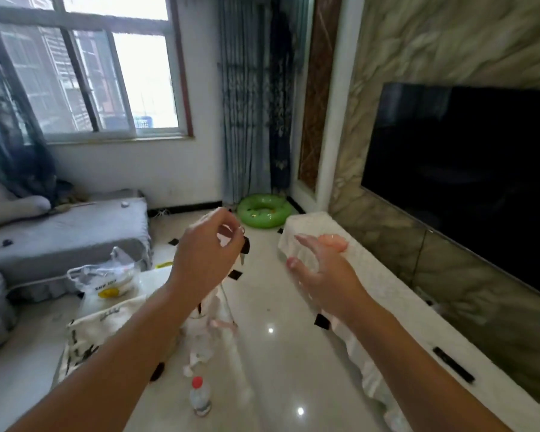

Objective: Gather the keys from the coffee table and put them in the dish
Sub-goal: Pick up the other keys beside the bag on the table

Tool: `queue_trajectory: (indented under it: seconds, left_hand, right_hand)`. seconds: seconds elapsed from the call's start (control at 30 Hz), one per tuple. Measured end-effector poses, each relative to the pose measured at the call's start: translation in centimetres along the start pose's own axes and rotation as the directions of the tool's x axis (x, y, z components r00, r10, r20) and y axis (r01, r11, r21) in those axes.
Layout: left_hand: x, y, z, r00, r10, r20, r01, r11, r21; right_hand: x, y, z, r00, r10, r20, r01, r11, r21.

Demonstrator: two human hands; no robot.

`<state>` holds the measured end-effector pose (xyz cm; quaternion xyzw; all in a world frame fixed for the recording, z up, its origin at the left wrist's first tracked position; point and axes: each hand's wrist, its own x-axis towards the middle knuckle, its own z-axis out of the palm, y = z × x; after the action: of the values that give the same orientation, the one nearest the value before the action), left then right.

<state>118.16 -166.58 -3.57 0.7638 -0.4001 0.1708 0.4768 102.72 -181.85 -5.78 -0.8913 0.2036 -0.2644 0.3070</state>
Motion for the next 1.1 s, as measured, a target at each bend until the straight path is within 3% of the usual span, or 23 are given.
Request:
queue_trajectory:
  seconds: [0.23, 0.63, 0.87, 1.1]
  left_hand:
    - [5.6, 9.6, 2.9, 0.984, 0.179, 0.015, -0.179, 0.984, 0.016]
    - [5.6, 19.0, 19.8, 0.996, 0.005, 0.084, -0.002, 0.999, -0.035]
    - [5.3, 19.6, 24.9, 0.992, -0.052, 0.116, 0.05, 0.999, 0.017]
    - [7.8, 15.9, 26.3, 0.993, -0.094, 0.07, 0.092, 0.996, 0.02]
  right_hand:
    - [2.7, 2.0, -11.0, 0.994, -0.026, -0.103, 0.024, 1.0, -0.015]
    - [5.3, 16.5, -23.7, 0.996, -0.014, -0.087, 0.01, 0.999, -0.046]
    - [7.0, 21.3, -25.7, 1.0, 0.008, -0.013, -0.008, 1.0, 0.016]
    - [10.6, 22.0, -21.8, 0.998, -0.002, 0.066, -0.003, 0.997, 0.082]
